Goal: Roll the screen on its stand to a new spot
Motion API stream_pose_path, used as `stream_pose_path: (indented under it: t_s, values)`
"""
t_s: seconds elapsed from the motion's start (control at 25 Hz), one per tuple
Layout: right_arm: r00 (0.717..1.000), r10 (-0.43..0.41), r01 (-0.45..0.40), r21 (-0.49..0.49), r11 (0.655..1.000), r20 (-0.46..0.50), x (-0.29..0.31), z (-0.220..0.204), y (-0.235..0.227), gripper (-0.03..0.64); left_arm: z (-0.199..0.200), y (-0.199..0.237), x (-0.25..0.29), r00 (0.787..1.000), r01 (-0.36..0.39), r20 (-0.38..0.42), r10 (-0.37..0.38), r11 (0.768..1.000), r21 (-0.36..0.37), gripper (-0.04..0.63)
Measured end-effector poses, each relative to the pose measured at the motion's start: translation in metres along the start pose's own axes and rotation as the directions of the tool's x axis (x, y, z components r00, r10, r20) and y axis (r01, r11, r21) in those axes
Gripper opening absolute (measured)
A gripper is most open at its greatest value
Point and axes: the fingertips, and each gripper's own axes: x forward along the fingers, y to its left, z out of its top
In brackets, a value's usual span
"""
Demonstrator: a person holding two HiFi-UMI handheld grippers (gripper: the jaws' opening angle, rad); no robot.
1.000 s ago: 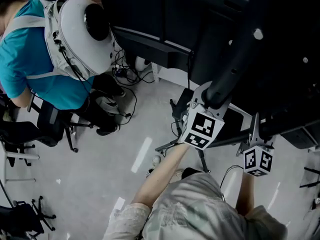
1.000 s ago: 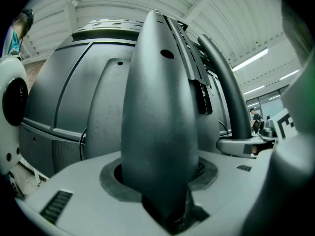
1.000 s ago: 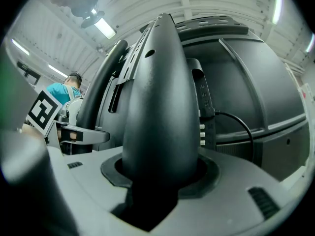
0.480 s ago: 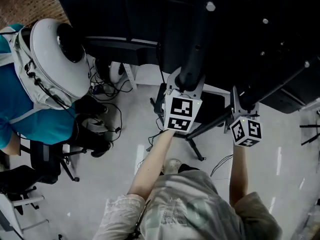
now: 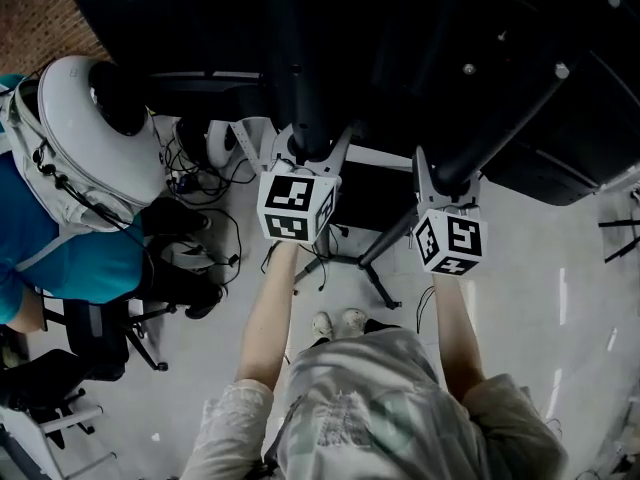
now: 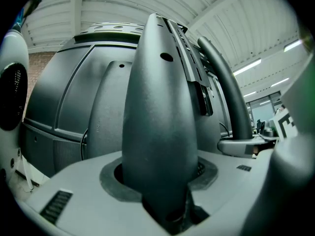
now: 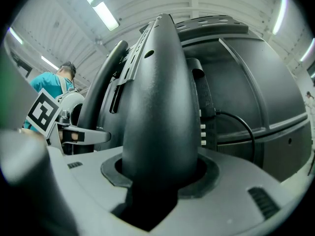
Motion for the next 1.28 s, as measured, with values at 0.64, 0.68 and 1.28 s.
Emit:
stream_pose_path:
  t_s: [0.64, 0.68, 1.28]
  values:
    - [0.999, -0.034, 0.034, -0.009, 0.999, -0.011, 0.044, -0.002, 0.080, 0.210, 0.004, 0.091, -0.014, 0.999, 0.034, 0.000, -0.034, 0.999, -0.017, 0.215]
    - [0.999, -0.037, 0.037, -0.008, 0.999, -0.010, 0.043, -0.003, 0.080, 0.210, 0.004, 0.090, -0.014, 0.999, 0.038, 0.001, -0.038, 0.999, -0.015, 0.215]
    - [1.000, -0.006, 0.006, 0.004, 1.000, 0.000, 0.040, -0.002, 0.086, 0.212, 0.006, 0.094, -0.017, 0.999, -0.039, -0.008, 0.040, 0.996, 0.075, 0.216]
